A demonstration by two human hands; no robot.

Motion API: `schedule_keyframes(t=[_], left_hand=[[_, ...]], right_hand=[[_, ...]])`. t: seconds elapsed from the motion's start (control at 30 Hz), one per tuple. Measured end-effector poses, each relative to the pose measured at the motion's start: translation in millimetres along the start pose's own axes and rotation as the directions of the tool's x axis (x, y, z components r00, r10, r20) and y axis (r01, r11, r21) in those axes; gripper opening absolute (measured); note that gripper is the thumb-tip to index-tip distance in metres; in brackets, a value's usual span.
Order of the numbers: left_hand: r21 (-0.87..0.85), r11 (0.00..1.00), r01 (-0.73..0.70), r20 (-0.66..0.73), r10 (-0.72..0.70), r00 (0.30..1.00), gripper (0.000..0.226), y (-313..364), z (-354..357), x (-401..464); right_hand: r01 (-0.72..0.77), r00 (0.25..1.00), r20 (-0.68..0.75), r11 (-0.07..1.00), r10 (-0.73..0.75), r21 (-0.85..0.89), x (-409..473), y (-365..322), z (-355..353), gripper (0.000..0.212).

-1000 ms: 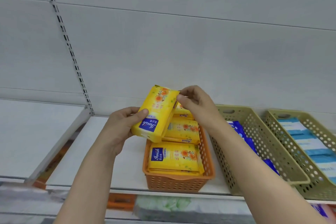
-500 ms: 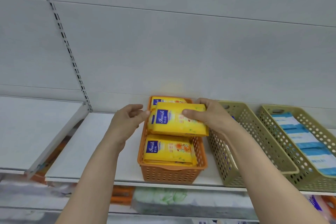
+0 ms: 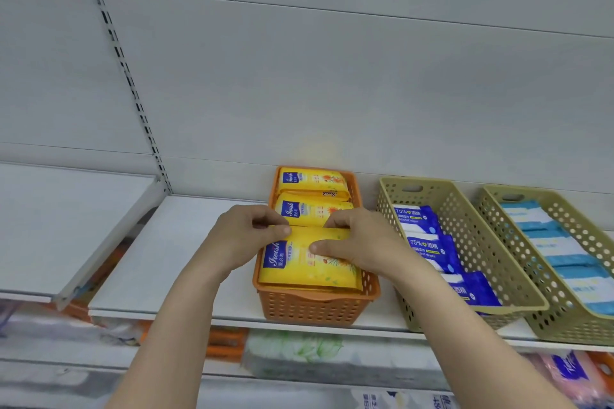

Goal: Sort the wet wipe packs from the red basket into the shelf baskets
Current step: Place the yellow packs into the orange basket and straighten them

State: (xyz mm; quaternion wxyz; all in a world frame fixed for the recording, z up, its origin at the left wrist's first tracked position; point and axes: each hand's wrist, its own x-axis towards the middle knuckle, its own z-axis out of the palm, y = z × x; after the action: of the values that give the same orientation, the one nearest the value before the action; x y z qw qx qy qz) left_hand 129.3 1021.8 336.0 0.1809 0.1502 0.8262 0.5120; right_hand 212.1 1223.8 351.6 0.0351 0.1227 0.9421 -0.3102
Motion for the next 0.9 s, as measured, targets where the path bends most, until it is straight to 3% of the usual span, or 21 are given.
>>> schedule_keyframes(t=[0.13,0.3,0.53,0.67,0.77,0.9], left_hand=[[0.238,0.971,-0.018,0.012,0.016,1.0,0.02,4,-1,2],[0.356,0.934,-0.03,0.046,0.015,0.999,0.025,9,-4,5],[0.552,0.833,-0.027,-0.057,0.07,0.996,0.029,2,4,12],[0.508,0.86,-0.036,-0.063,0.079,0.995,0.031,1,-4,8],[0.41,0.91,-0.065,-0.105,0.117,0.988,0.026,1,-7,2],[0.316,0.945,-0.086,0.017,0.085,0.996,0.022,2,-6,-3]], right_hand=[[-0.011,1.0,0.003,0.975,0.013,-0.224,-5,-8,-3,0.057],[-0.074,0.997,0.023,0.987,0.078,-0.144,-6,-5,-11,0.059],[-0.074,0.995,-0.085,0.966,0.054,-0.249,-5,-4,-4,0.055],[-0.001,0.998,-0.067,0.991,-0.008,-0.132,-9,5,-4,0.053],[0.013,0.995,-0.099,0.99,-0.027,-0.138,-12,7,0,0.053],[0.034,0.996,-0.078,0.984,-0.048,-0.175,-13,2,0,0.043]])
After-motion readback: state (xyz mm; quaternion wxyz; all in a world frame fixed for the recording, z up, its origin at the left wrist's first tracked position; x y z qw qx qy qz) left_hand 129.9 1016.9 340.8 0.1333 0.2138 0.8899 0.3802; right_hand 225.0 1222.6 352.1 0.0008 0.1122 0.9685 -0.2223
